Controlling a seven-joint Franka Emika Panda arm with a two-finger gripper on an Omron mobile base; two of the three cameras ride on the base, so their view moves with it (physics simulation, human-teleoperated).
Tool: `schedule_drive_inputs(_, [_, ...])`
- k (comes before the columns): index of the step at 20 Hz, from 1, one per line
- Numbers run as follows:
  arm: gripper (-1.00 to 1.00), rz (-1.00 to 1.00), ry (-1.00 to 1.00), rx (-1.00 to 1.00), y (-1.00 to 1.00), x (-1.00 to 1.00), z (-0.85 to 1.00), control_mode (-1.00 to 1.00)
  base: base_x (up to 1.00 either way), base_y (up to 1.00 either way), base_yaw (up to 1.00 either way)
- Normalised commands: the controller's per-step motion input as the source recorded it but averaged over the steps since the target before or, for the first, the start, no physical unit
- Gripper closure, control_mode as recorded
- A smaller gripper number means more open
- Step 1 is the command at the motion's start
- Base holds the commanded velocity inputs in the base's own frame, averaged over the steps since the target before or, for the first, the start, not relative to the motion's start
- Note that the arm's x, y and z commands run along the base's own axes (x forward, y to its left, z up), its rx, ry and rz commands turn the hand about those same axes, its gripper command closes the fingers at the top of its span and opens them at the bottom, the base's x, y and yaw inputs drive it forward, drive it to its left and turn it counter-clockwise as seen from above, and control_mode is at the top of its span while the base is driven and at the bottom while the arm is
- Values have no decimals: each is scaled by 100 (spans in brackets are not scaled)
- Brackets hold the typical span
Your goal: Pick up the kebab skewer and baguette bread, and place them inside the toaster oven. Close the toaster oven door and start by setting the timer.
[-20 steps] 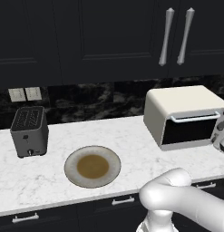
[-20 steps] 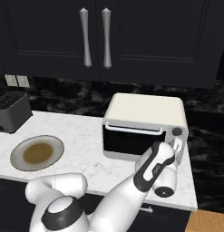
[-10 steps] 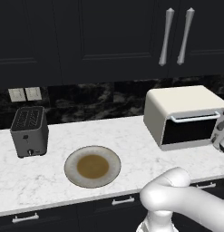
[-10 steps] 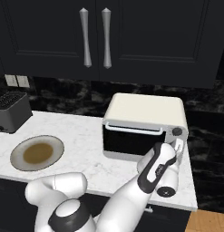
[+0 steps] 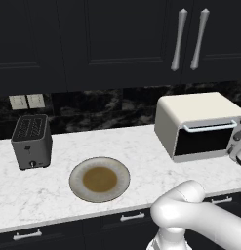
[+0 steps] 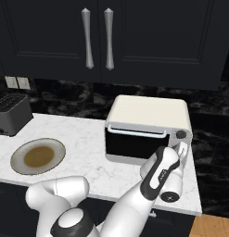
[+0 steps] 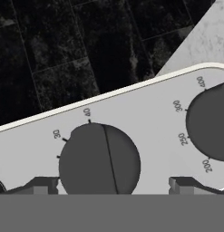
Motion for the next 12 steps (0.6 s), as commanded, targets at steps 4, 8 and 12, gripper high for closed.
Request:
schedule_drive_inputs(4, [-100,0,0,0,0,3,0,-100,0,0,0])
schedule_drive_inputs(8, [100,0,0,0,0,2,0,-100,0,0,0])
schedule_drive_inputs(12, [100,0,0,0,-2,0,0,-100,0,0,0])
